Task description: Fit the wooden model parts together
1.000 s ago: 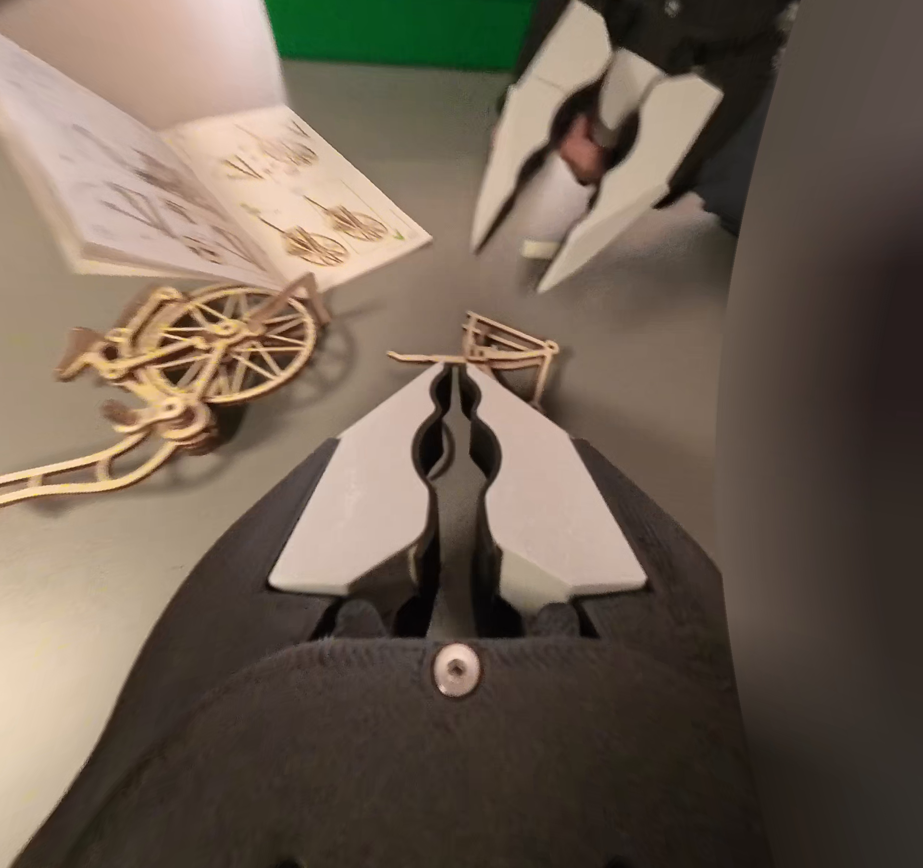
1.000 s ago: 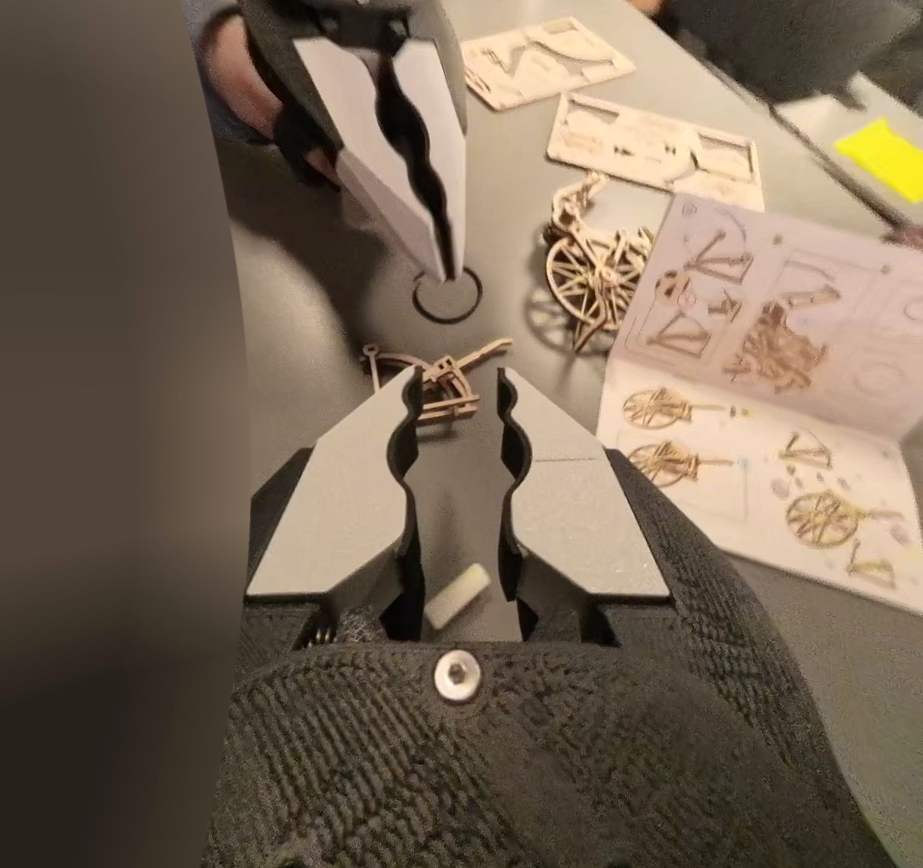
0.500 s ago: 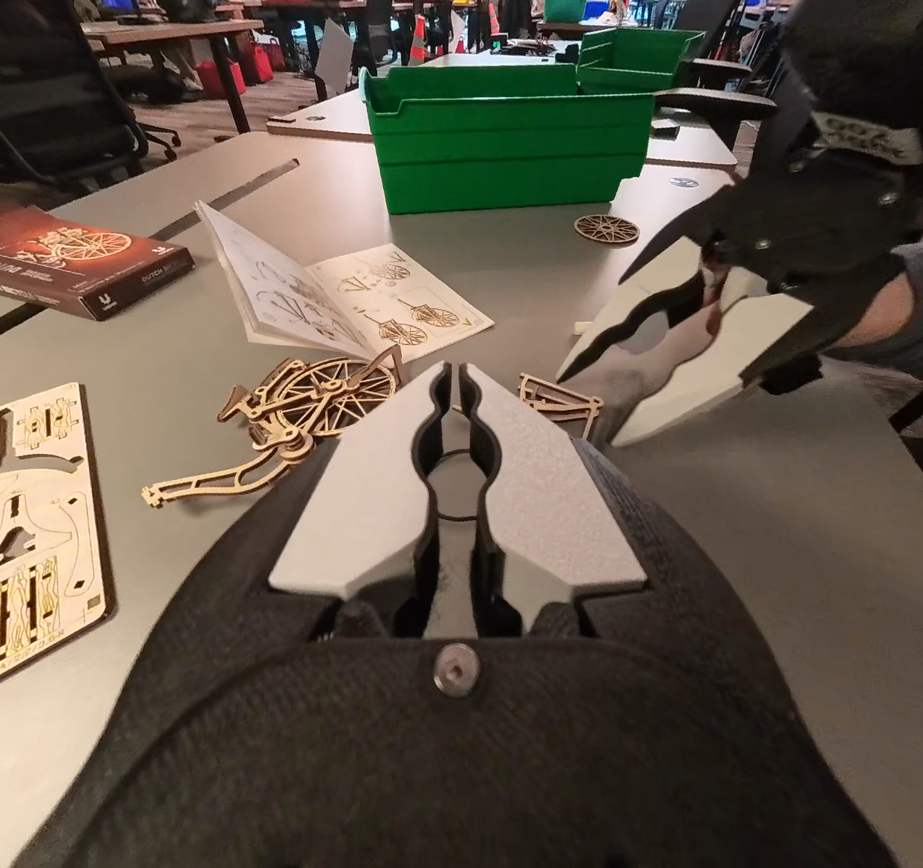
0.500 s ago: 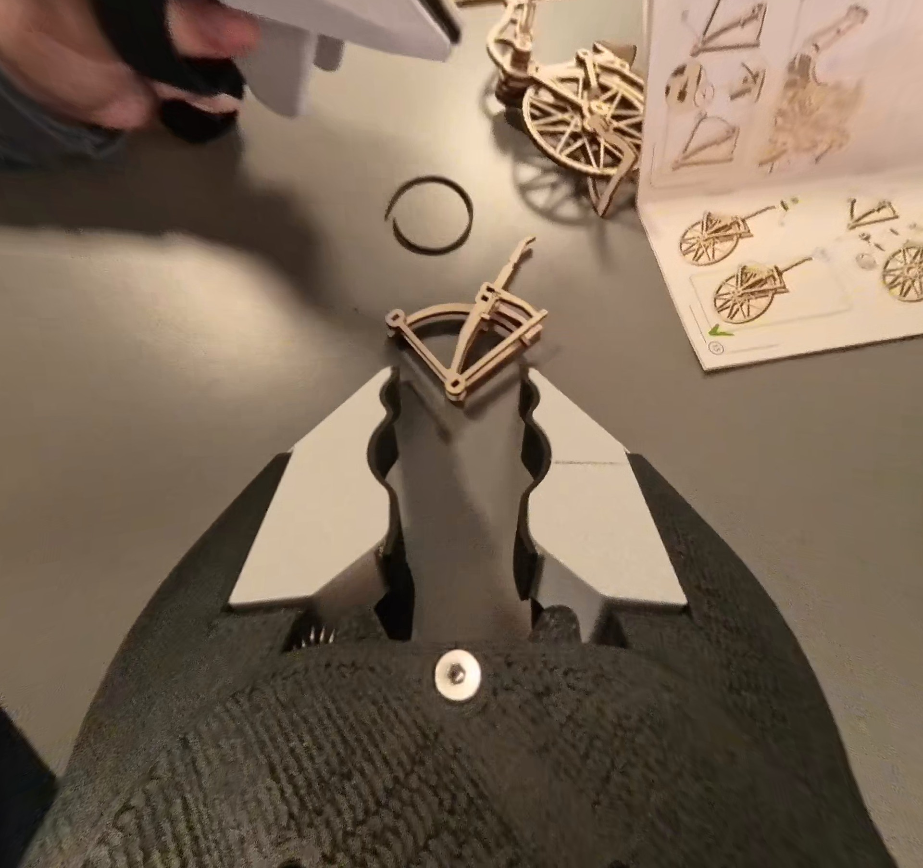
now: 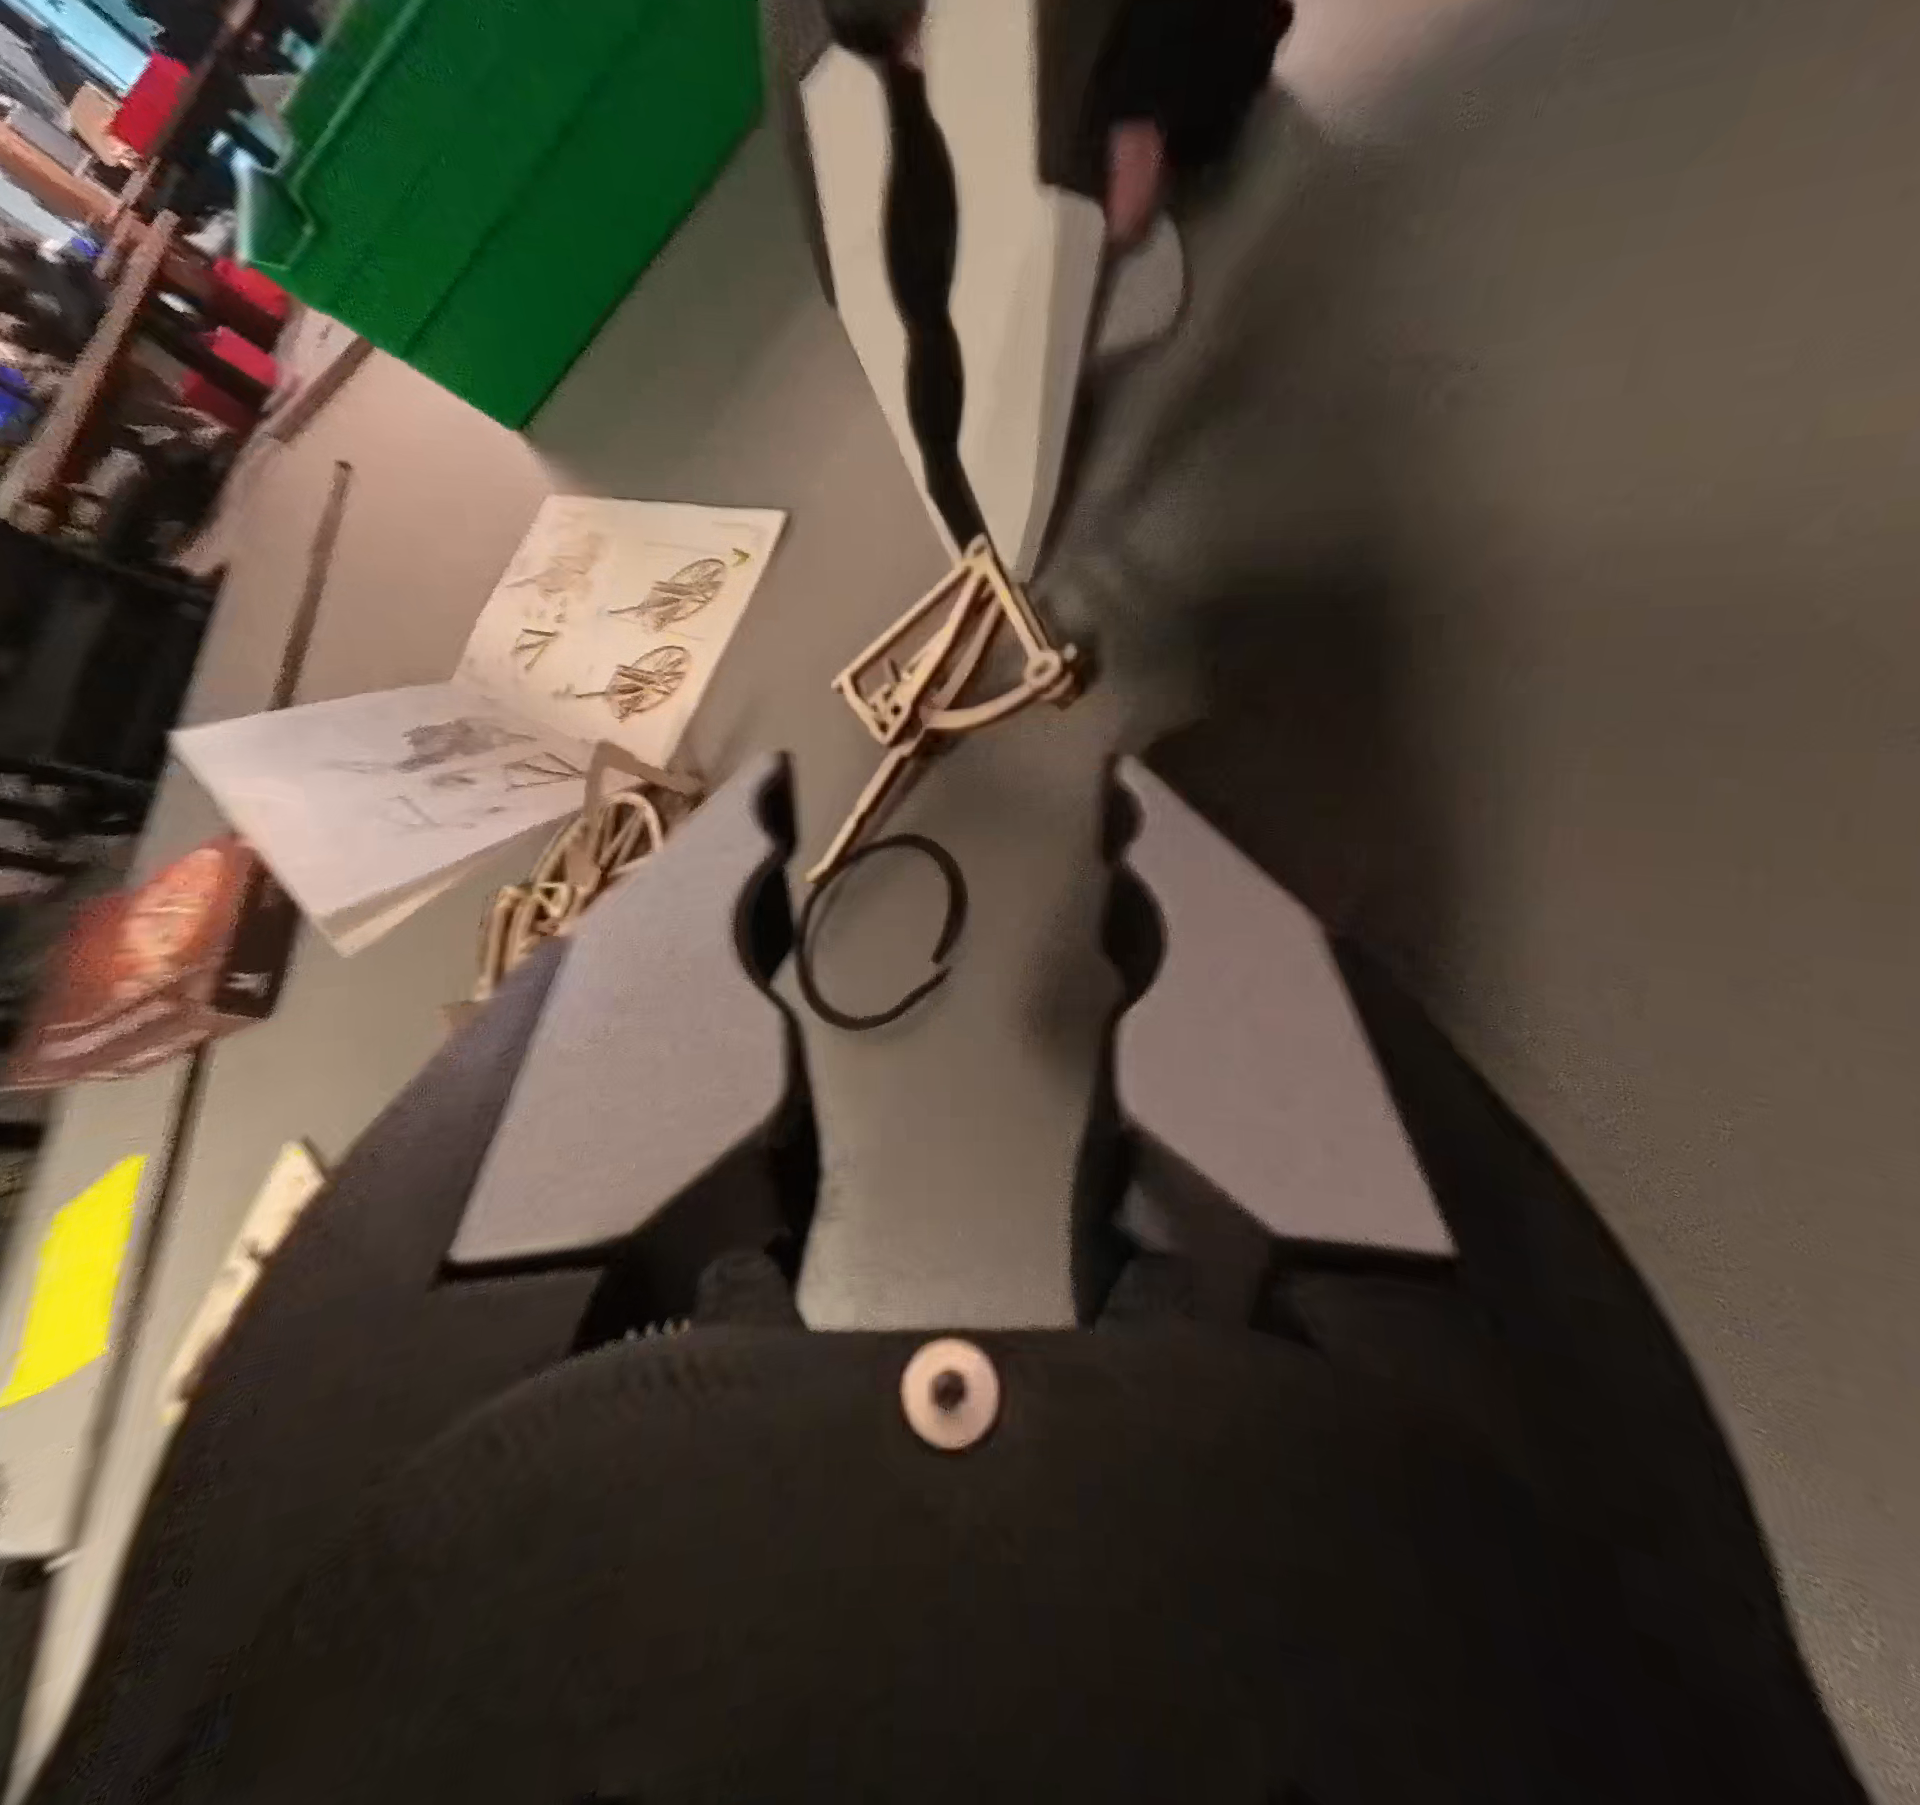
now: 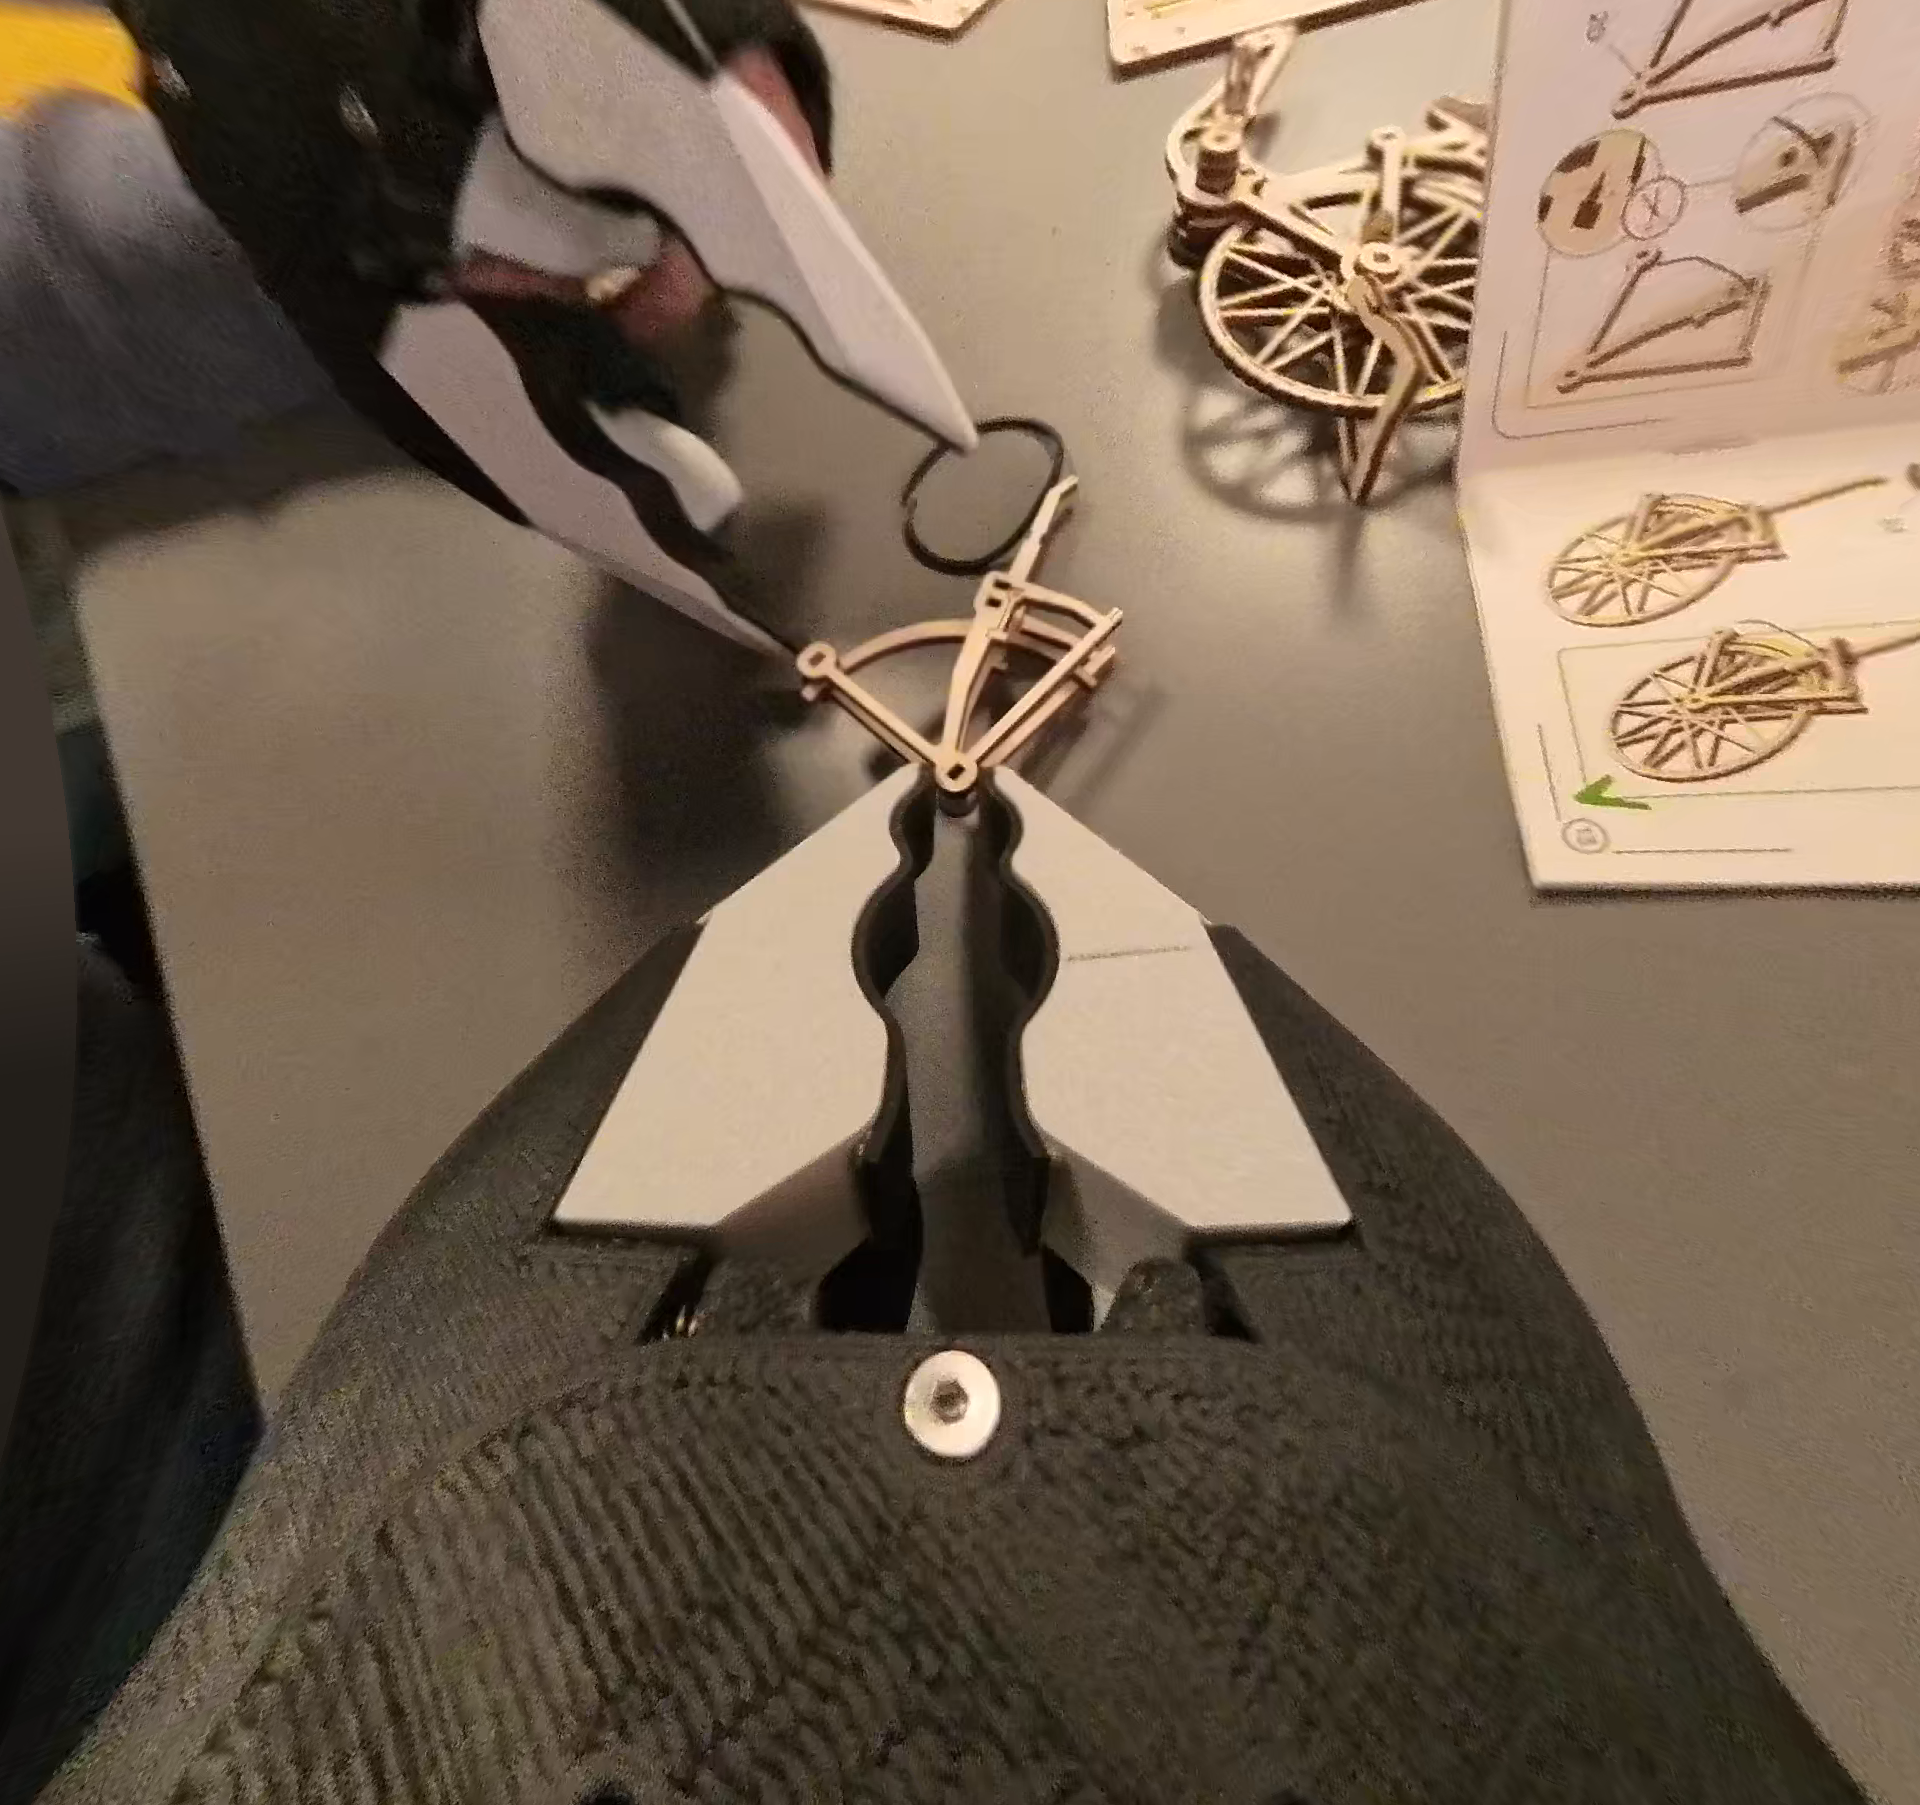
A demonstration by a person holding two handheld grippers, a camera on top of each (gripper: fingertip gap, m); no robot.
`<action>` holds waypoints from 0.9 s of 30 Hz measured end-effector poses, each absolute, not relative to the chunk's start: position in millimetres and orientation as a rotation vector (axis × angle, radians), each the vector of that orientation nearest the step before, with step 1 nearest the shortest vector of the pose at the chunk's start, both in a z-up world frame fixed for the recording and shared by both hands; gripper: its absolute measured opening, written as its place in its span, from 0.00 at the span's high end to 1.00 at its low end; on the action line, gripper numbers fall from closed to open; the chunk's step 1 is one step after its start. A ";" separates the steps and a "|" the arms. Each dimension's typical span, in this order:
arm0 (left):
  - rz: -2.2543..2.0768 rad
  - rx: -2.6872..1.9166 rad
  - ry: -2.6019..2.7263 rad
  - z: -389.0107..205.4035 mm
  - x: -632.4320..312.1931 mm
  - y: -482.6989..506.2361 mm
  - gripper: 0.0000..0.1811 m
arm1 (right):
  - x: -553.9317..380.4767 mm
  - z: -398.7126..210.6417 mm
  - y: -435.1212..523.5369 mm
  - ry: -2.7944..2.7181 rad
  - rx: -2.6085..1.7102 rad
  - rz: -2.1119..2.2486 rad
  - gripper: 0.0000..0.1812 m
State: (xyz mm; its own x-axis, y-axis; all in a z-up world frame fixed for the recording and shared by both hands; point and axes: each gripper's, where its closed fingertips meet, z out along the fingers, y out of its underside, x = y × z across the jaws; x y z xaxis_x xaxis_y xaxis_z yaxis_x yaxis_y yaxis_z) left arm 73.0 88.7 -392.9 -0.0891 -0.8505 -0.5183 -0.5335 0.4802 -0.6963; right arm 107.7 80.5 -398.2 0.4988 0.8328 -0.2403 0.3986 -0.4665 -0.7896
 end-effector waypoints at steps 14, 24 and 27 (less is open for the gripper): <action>0.026 -1.058 1.739 -397.7 84.6 120.9 0.99 | 112.1 -379.2 77.6 -0.992 -1.987 1.173 0.92; 0.038 -1.267 1.769 -409.4 83.2 127.1 1.00 | 107.3 -368.8 93.5 -1.416 -1.430 0.071 0.64; 0.038 -1.262 1.789 -410.6 84.0 124.0 1.00 | 98.8 -384.4 99.4 -1.544 -1.387 -0.078 0.71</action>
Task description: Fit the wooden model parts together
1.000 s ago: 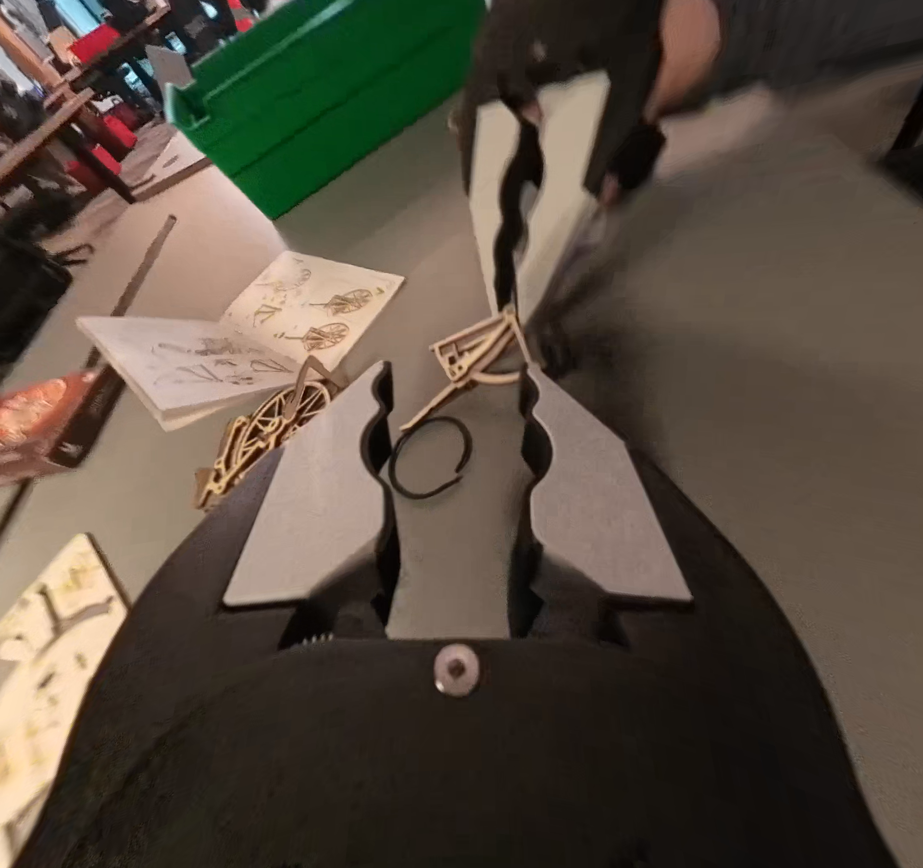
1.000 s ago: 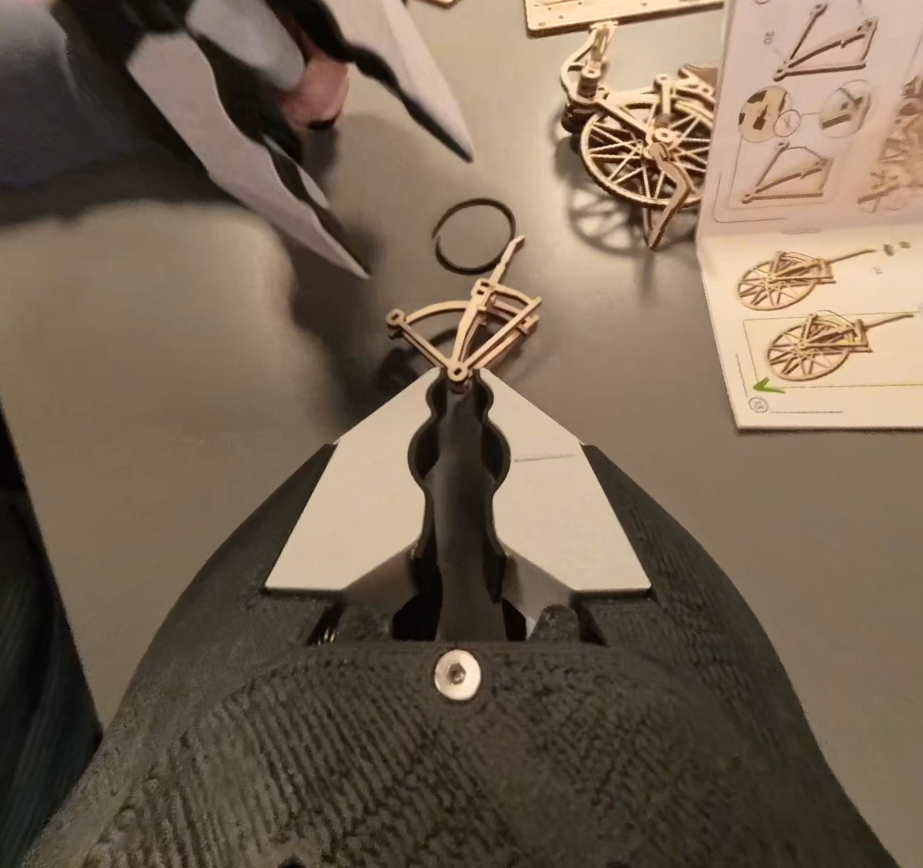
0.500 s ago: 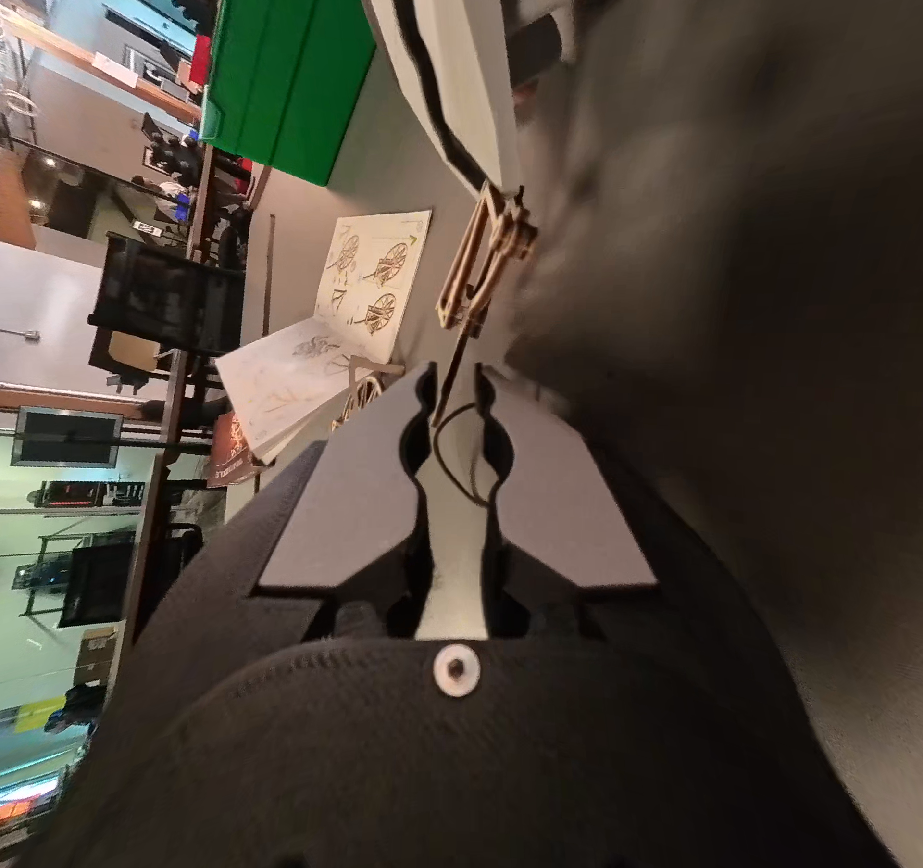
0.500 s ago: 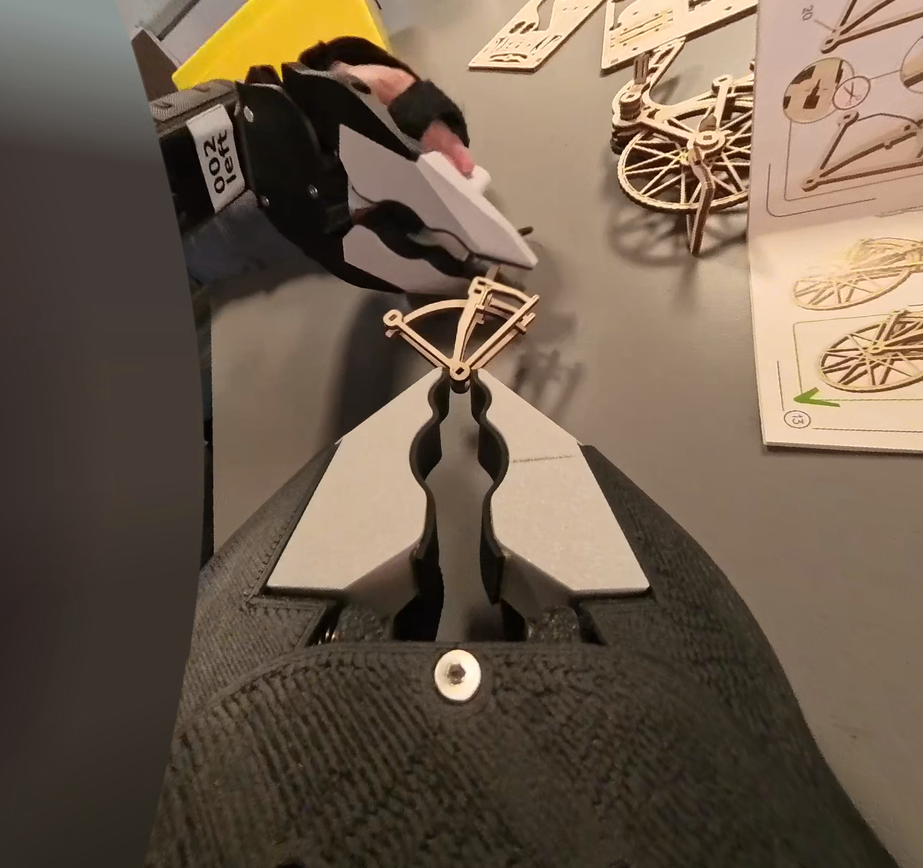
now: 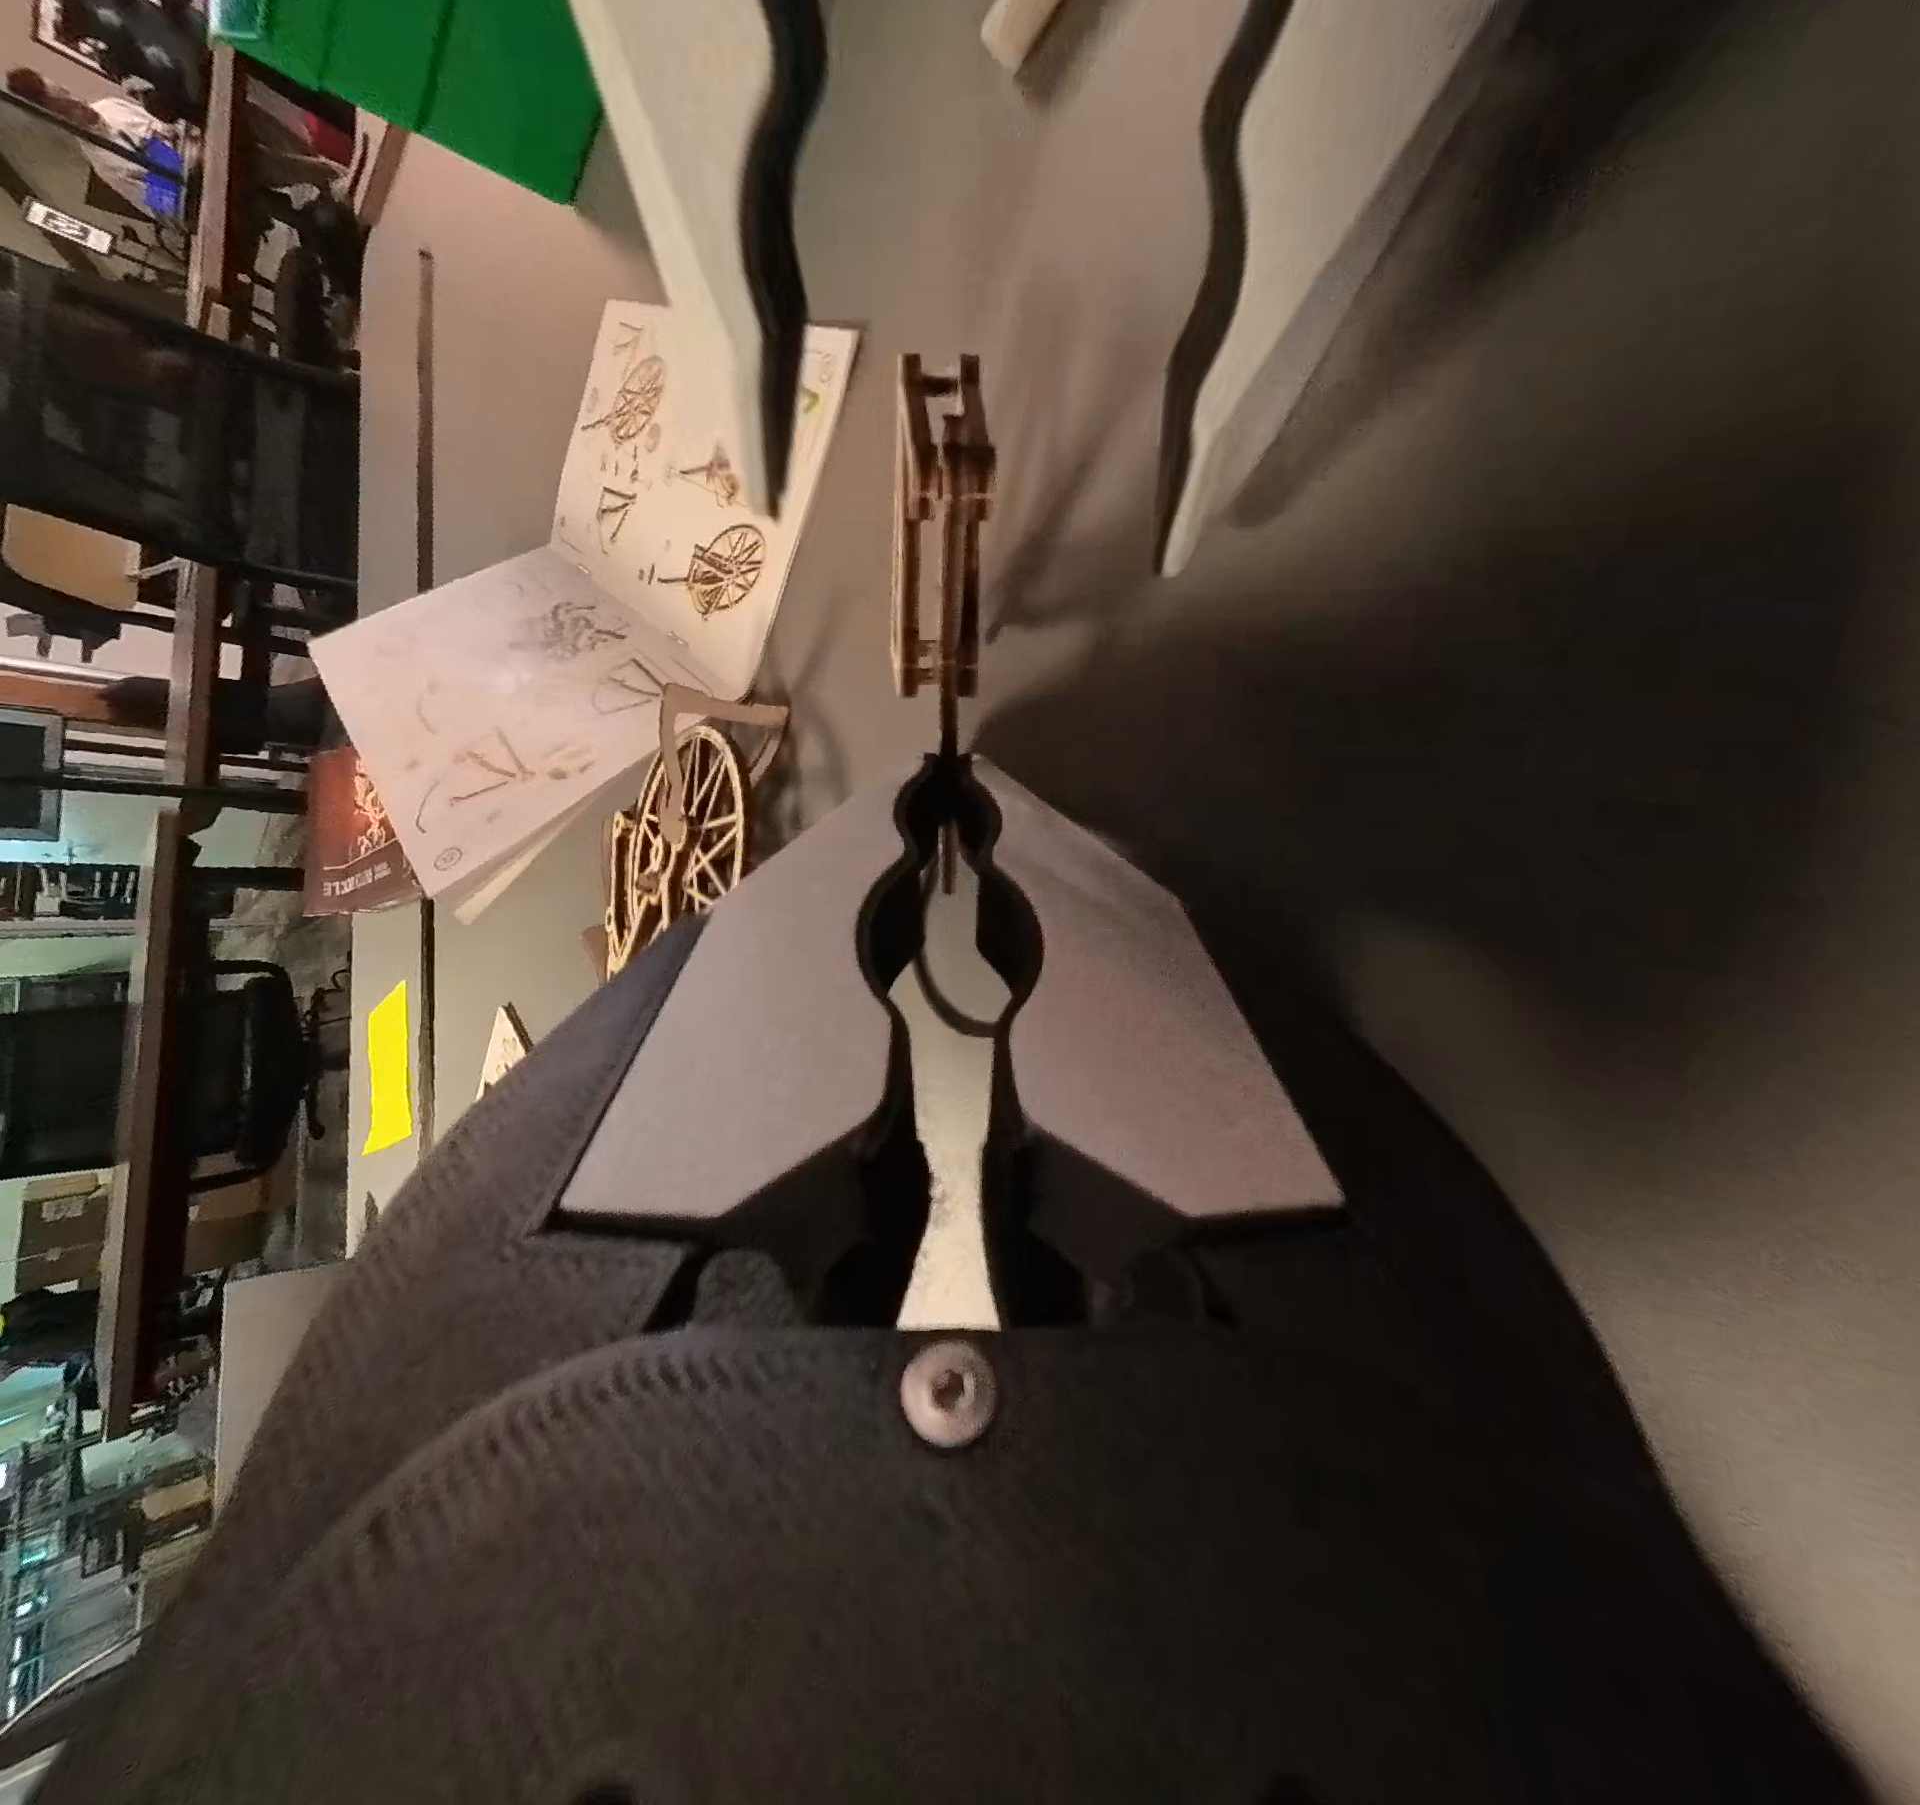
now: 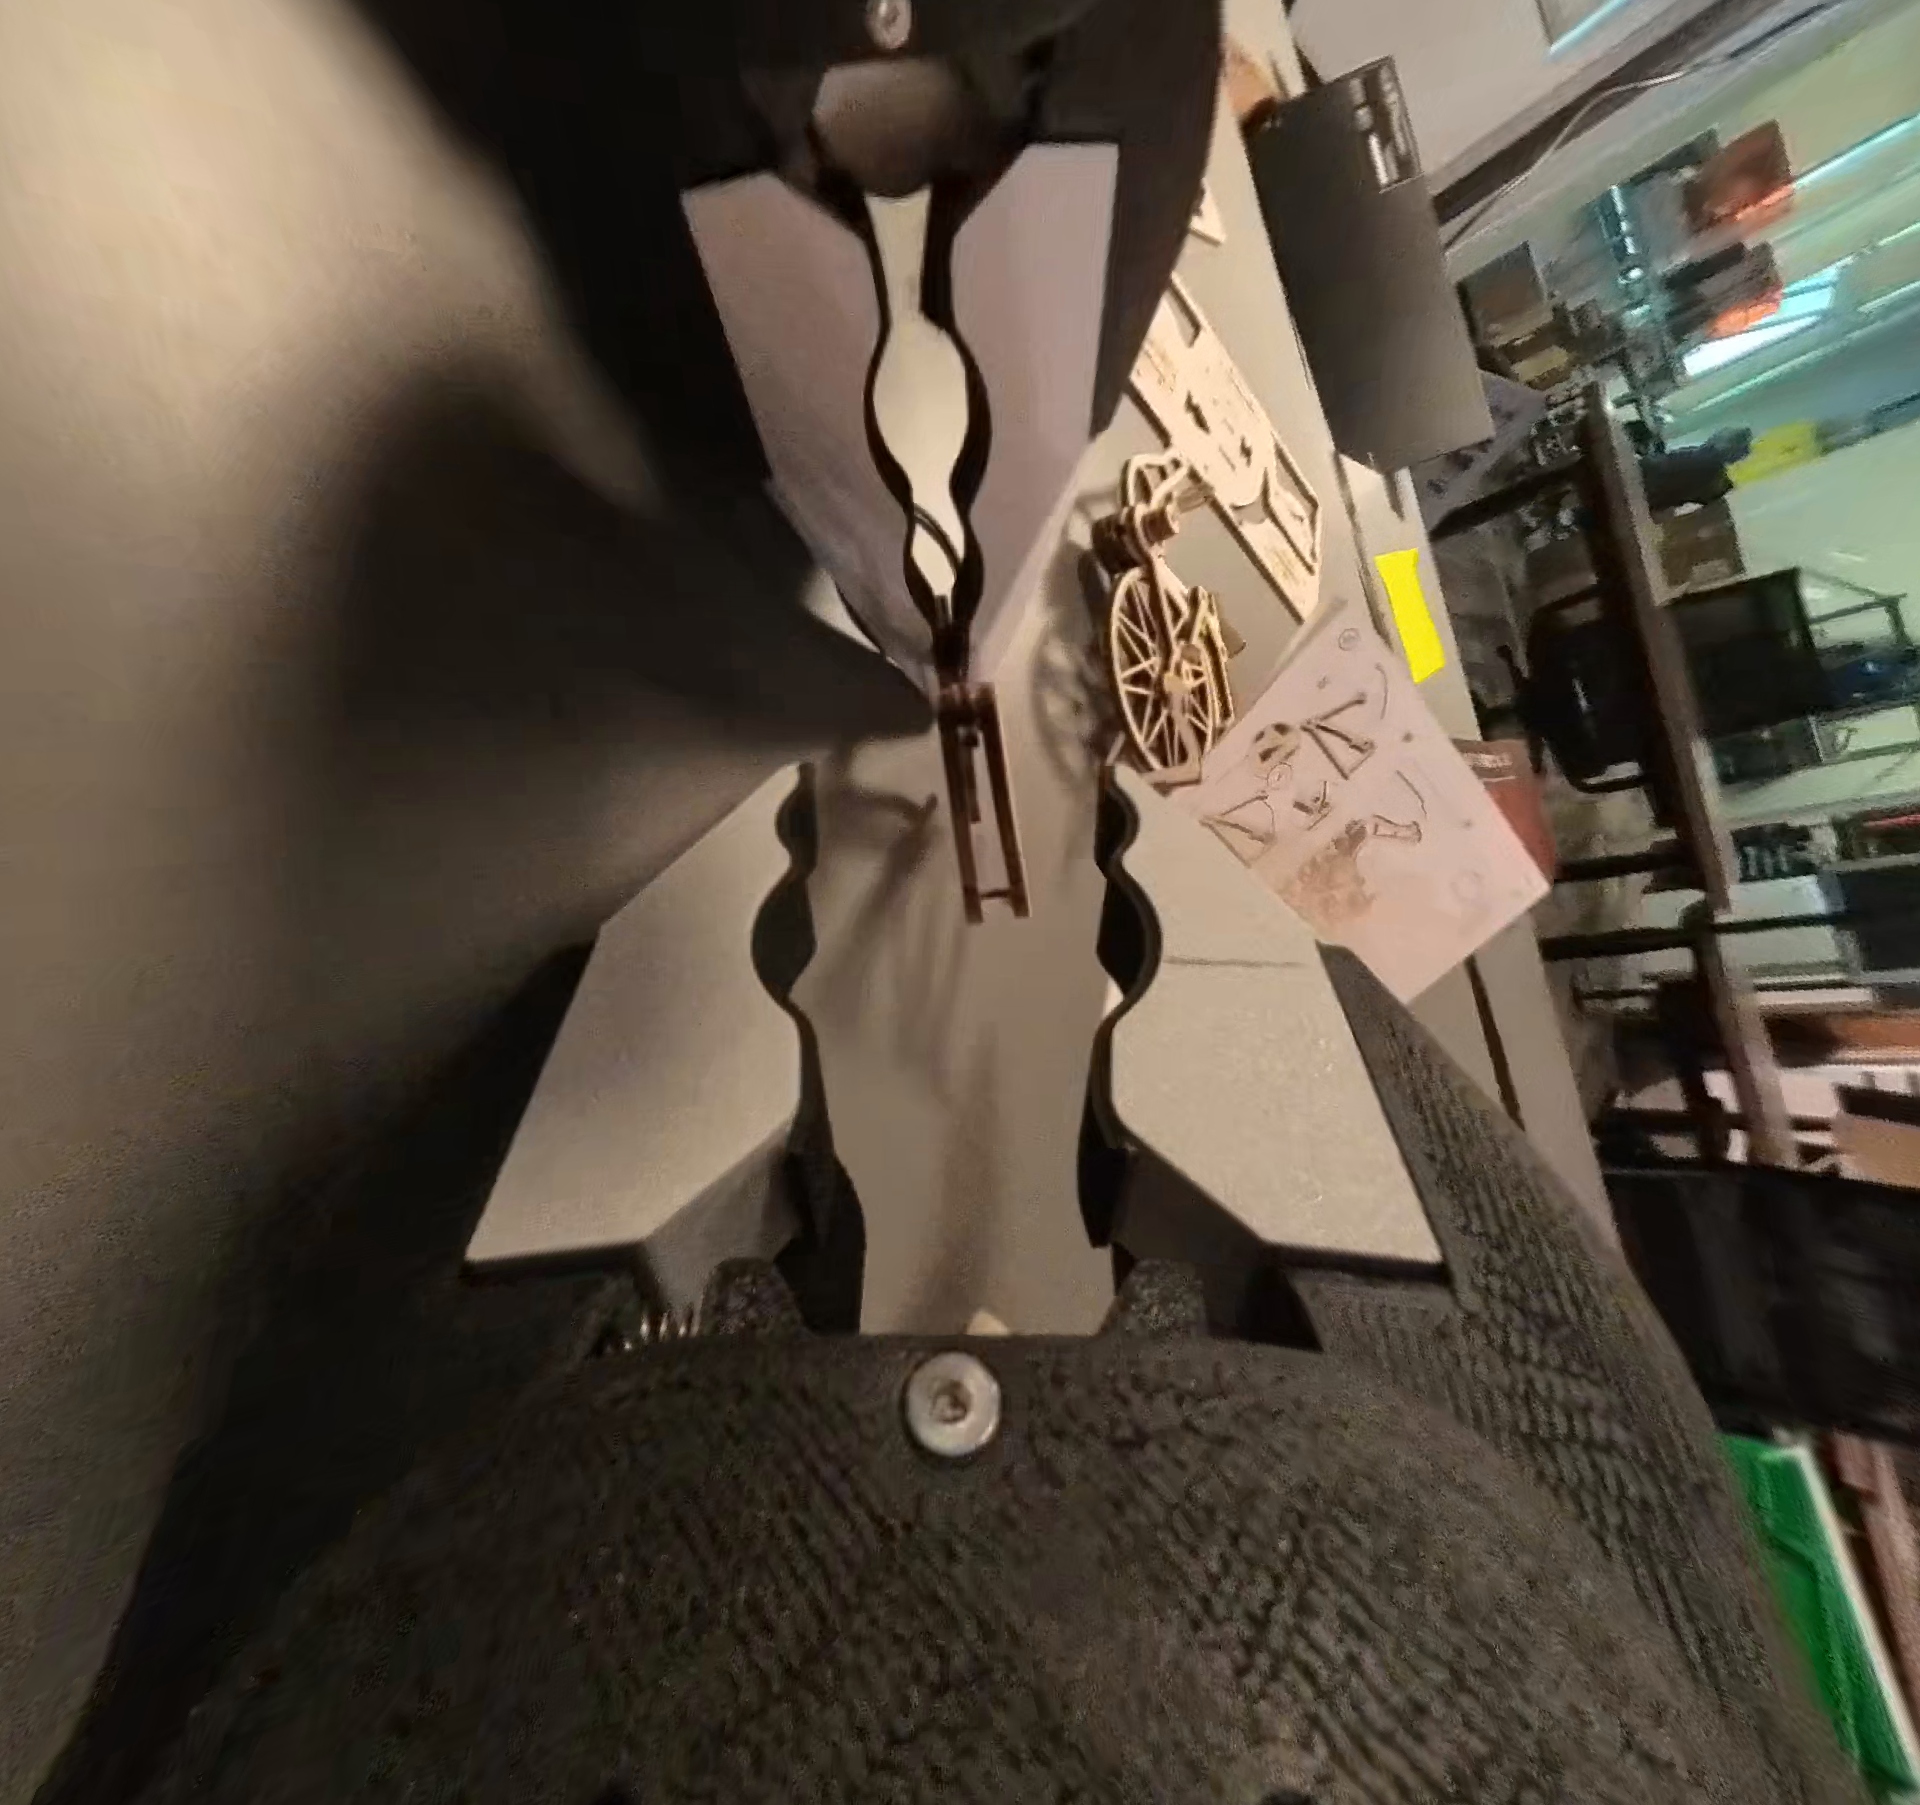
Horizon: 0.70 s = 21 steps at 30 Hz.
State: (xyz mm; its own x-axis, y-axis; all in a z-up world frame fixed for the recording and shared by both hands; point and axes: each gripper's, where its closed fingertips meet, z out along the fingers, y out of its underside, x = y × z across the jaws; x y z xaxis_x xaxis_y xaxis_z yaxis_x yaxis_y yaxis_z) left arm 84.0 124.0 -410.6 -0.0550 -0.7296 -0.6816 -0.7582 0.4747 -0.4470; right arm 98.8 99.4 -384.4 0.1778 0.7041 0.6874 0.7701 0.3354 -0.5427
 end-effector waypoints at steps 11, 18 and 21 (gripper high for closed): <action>0.000 -1.258 1.789 -410.3 85.2 118.5 1.00 | 95.6 -393.4 108.2 -1.633 -1.259 -0.215 0.95; -0.177 -1.138 1.740 -391.4 89.7 99.2 0.79 | 89.4 -391.1 99.1 -1.618 -1.239 -0.084 0.95; -0.150 -1.098 1.780 -398.5 89.4 97.0 0.87 | 88.6 -390.2 97.9 -1.606 -1.248 -0.039 0.95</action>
